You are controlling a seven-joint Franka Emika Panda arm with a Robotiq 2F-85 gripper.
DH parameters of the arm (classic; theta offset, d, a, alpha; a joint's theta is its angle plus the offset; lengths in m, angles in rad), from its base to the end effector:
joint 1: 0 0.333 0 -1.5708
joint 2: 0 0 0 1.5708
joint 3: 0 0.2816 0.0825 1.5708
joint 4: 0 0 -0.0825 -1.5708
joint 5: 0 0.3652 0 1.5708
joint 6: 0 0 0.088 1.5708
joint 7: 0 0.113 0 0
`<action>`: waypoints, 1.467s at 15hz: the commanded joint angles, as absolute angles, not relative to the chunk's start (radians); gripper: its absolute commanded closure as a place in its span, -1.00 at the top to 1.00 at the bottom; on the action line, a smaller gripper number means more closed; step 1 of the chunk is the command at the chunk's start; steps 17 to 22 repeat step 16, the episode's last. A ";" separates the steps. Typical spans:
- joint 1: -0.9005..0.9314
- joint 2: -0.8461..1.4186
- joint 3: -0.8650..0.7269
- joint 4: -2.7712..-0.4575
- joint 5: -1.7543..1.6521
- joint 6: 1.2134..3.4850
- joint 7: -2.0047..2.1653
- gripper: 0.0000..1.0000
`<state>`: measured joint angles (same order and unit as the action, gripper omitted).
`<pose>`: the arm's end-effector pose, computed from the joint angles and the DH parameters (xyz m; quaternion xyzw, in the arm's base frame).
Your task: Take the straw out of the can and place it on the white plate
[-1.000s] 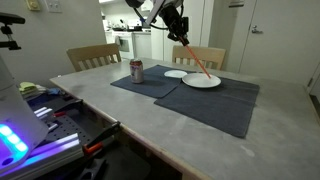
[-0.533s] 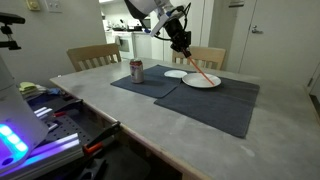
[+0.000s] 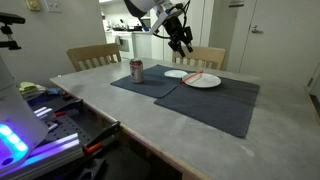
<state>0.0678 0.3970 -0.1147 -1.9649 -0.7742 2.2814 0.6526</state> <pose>0.5836 -0.0458 0.2474 0.9515 -0.0698 0.0498 0.2955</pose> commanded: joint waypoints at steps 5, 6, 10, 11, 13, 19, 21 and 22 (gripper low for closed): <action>0.089 0.201 -0.082 -1.996 -0.714 2.061 0.607 1.00; 0.089 0.181 -0.074 -1.982 -0.704 2.010 0.592 1.00; 0.087 0.139 -0.034 -1.908 -0.640 1.815 0.528 1.00; 0.087 0.138 -0.025 -1.890 -0.624 1.792 0.511 1.00; 0.089 0.156 -0.008 -1.849 -0.591 1.762 0.483 1.00; 0.092 0.183 0.011 -1.809 -0.540 1.770 0.449 1.00; 0.092 0.183 0.011 -1.809 -0.540 1.770 0.449 1.00; 0.092 0.183 0.011 -1.809 -0.540 1.770 0.449 1.00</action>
